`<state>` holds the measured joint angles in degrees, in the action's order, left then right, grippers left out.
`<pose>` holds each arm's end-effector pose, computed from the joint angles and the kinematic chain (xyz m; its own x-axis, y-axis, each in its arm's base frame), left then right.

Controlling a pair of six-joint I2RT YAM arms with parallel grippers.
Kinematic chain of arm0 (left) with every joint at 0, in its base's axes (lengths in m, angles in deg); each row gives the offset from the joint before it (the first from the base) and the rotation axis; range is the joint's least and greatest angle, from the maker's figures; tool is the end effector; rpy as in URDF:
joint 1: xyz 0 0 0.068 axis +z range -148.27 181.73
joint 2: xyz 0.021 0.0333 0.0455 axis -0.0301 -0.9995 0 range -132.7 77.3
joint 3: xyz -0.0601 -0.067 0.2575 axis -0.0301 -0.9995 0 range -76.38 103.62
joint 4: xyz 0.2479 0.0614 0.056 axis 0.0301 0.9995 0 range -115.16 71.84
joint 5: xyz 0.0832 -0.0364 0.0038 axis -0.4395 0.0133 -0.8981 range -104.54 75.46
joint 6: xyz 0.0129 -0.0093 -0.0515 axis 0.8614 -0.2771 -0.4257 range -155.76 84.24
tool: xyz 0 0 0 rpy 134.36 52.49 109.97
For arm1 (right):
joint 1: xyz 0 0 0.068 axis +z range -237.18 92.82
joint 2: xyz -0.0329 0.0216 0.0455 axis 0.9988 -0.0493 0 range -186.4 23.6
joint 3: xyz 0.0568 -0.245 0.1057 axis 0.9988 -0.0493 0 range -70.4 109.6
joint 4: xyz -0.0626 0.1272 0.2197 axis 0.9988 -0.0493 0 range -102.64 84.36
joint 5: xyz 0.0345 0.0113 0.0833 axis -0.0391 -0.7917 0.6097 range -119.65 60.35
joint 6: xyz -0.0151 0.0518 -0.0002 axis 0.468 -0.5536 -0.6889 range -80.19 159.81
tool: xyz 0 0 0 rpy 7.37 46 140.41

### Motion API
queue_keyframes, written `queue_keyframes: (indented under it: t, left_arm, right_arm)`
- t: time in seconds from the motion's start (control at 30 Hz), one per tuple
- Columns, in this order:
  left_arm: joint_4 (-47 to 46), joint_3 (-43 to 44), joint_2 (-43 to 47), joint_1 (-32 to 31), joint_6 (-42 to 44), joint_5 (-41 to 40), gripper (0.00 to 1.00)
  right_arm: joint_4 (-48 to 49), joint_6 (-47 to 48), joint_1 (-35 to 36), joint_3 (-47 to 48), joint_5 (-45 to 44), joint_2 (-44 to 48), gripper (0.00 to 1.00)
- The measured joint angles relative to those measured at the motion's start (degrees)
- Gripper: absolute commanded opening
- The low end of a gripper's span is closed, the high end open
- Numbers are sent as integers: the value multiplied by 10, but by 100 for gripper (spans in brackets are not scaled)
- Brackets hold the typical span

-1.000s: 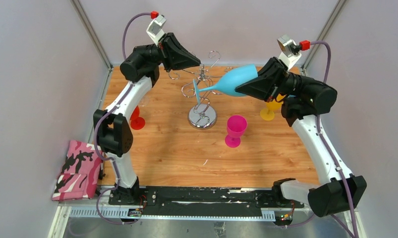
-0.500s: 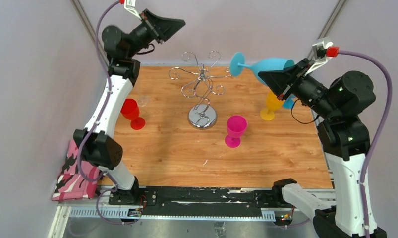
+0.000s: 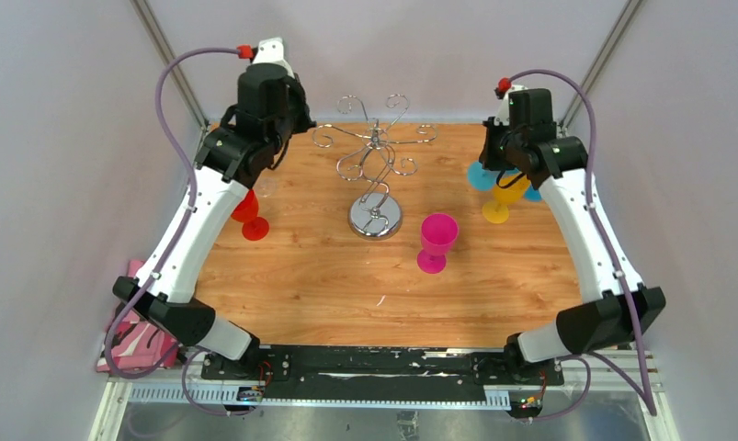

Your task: Take the wine glass off the wine glass rack

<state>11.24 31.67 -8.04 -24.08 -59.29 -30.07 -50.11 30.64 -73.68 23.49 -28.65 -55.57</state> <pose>0.2802 -0.1248 0.5008 -0.2694 -0.2969 -0.9161 0.0847 0.9403 -0.3297 0.2791 0.0676 0.4387 -0.5159 0.0401 -0.8557 -0.1680 0.9748 0.1470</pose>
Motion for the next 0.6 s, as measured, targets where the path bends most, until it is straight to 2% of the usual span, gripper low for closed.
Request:
queue_keyframes:
  t: [0.13,0.23,0.43,0.6]
  left_arm:
    - [42,-40,12,-42,21,-134,0]
    - [50,-69,33,-62,25,-197,0]
    - [39,-145,100,-63,26,-244,0]
    - [31,-171,129,-63,27,-234,0]
  right_arm:
    - [-5,11,0,4,-5,-50,0]
    - [-6,17,0,37,4,-90,0]
    - [-4,29,1,107,21,-172,0]
    - [-16,38,8,182,20,-263,0]
